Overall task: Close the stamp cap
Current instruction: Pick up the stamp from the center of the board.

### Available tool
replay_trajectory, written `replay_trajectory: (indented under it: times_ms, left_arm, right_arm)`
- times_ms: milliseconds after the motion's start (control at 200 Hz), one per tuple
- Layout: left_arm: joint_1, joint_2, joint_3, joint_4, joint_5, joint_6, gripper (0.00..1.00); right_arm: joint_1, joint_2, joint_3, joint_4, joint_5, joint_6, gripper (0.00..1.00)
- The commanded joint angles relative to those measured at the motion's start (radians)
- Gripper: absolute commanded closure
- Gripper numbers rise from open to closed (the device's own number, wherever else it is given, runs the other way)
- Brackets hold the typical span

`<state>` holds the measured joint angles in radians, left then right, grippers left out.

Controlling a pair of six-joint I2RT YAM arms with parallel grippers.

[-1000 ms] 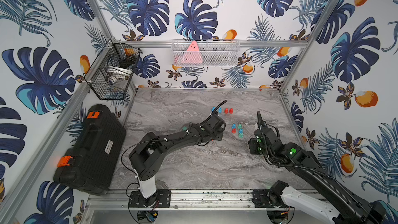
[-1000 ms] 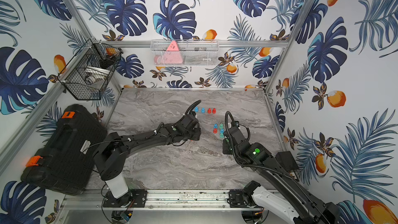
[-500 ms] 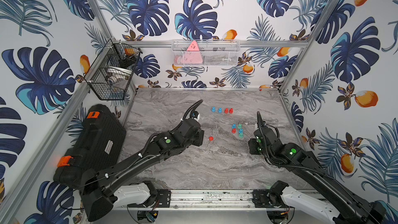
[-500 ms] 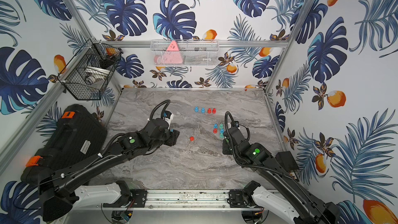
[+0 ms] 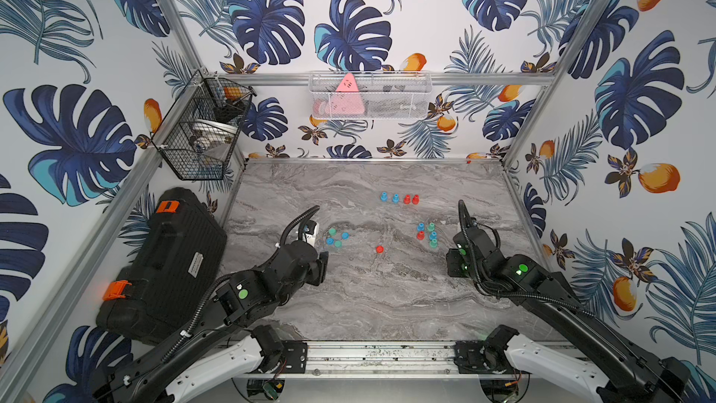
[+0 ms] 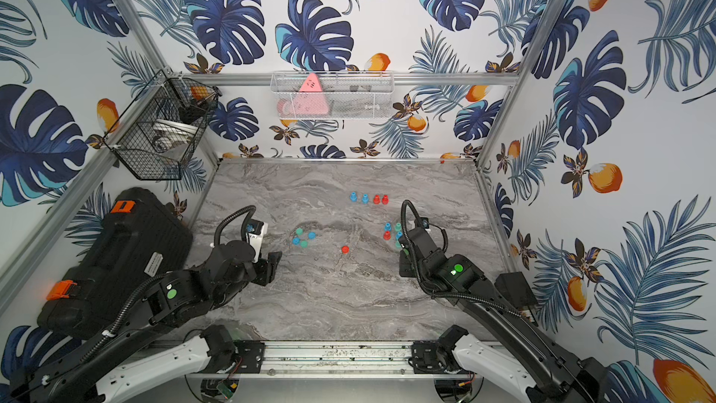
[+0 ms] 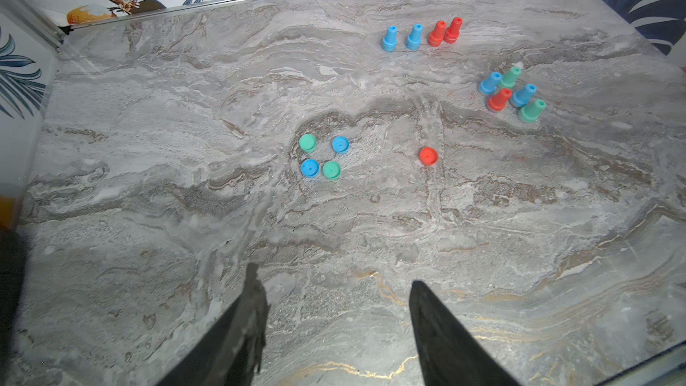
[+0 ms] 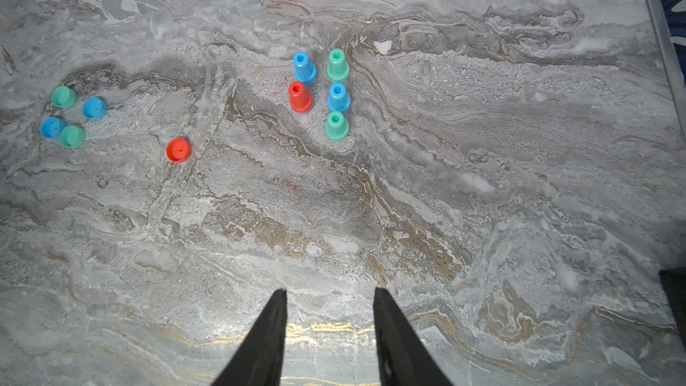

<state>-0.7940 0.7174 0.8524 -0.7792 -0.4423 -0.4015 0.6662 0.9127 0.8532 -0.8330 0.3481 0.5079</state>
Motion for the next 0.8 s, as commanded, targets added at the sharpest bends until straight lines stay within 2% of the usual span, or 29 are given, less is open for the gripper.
replay_trajectory:
  times_ms: [0,70,150,405,796]
  left_arm:
    - [0.001,-0.051,-0.049,-0.024,0.01,-0.014,0.32]
    - [0.001,-0.067,-0.058,-0.013,0.061,0.003,0.34]
    - [0.001,-0.059,-0.049,-0.029,0.018,-0.018,0.36]
    - [0.001,-0.044,-0.052,-0.015,0.046,-0.002,0.38]
    - [0.001,-0.072,-0.057,-0.009,0.047,0.004,0.36]
  right_arm:
    - [-0.01,0.01,0.007,-0.007,0.011,0.015,0.58]
    - [-0.022,0.023,0.009,-0.005,0.002,0.012,0.58]
    - [-0.042,0.051,0.014,-0.001,-0.021,0.001,0.58]
    - [-0.059,0.192,0.08,0.034,-0.064,-0.023,0.58]
    - [-0.115,0.612,0.377,0.069,-0.179,-0.115,0.58]
